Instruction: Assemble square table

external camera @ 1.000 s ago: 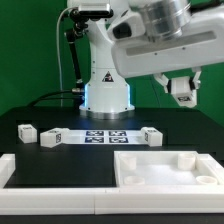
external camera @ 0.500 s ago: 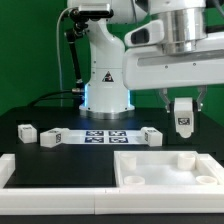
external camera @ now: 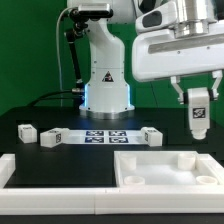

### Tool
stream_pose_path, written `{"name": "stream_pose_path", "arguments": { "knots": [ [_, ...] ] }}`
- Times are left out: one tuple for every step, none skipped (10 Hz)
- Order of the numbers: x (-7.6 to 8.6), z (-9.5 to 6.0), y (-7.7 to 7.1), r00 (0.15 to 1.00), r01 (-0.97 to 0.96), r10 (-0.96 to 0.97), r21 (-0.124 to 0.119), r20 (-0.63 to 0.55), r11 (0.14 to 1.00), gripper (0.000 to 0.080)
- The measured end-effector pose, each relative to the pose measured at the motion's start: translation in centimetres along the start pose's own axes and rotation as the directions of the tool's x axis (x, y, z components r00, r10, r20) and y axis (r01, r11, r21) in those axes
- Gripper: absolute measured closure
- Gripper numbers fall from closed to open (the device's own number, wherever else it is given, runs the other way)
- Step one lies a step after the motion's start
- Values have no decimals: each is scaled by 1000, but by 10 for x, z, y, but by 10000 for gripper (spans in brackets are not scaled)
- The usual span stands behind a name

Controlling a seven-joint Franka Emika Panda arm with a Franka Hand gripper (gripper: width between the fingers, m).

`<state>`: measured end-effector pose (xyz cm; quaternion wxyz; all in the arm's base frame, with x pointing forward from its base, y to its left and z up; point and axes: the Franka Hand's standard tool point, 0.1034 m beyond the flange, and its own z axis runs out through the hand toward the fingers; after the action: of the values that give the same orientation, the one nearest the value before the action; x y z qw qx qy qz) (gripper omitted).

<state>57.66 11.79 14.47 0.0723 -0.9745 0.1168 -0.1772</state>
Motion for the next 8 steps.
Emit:
{"name": "stream_pose_path", "arguments": {
  "knots": [
    [-4, 1, -3, 1000, 8, -7, 12, -29, 1000, 508],
    [1, 1, -5, 999, 38, -37, 7, -40, 999, 508],
    [20, -2, -5, 988, 138, -139, -14, -66, 990, 508],
    [30, -5, -8, 983, 162, -163, -21, -84, 987, 508],
    [27, -4, -9, 984, 160, -161, -19, -81, 987, 508],
    [27, -4, -9, 983, 164, -165, -20, -80, 986, 508],
    [27, -4, -9, 983, 165, -166, -20, -80, 986, 508],
    [29, -3, -7, 978, 188, -189, -24, -85, 982, 508]
  ]
}}
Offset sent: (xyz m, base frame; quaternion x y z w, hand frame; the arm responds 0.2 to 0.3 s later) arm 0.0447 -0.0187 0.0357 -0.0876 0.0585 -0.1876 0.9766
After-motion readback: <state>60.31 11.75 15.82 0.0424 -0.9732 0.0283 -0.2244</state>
